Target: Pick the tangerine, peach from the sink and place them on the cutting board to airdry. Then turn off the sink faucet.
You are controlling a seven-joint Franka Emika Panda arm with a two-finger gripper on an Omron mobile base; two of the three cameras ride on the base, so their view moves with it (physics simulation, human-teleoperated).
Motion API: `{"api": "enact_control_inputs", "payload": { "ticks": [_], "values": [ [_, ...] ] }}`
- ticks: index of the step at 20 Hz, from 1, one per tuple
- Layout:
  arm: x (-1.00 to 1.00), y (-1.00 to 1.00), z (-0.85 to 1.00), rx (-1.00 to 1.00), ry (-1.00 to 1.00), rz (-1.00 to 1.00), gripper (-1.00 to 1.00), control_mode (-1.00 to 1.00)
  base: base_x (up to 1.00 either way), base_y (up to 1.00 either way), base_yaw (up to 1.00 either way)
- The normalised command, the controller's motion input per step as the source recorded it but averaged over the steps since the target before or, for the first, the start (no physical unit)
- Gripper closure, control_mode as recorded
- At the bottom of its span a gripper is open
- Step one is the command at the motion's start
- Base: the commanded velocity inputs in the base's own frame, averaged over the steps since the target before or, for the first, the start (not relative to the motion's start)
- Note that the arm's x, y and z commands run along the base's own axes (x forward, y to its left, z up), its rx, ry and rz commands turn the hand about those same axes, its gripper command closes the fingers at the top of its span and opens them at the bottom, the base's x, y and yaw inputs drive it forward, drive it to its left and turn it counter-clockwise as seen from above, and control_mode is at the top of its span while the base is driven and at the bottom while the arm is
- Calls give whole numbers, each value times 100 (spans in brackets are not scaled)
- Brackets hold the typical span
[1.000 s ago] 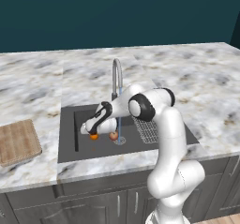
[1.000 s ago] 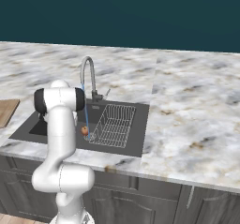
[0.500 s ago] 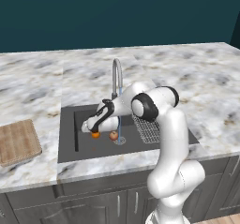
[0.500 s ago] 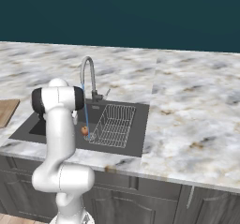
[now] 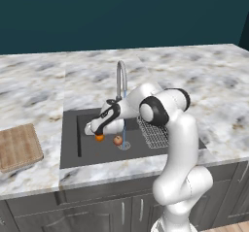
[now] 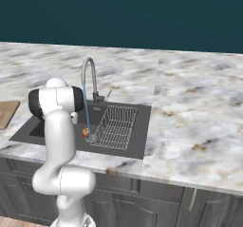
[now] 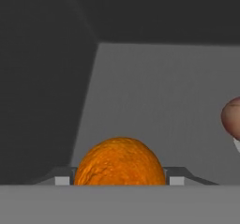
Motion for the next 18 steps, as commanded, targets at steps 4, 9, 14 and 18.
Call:
{"api": "enact_control_inputs", "payload": {
  "ticks": [4,9,14,18],
  "values": [
    [-11,0,26,0,0,0,100,-100,0,0,0],
    [-12,0,23,0,0,-1,100,-100,0,0,0],
    [-12,0,24,0,0,-1,100,-100,0,0,0],
    [-10,0,23,-1,0,-1,100,-100,0,0,0]
  ]
}}
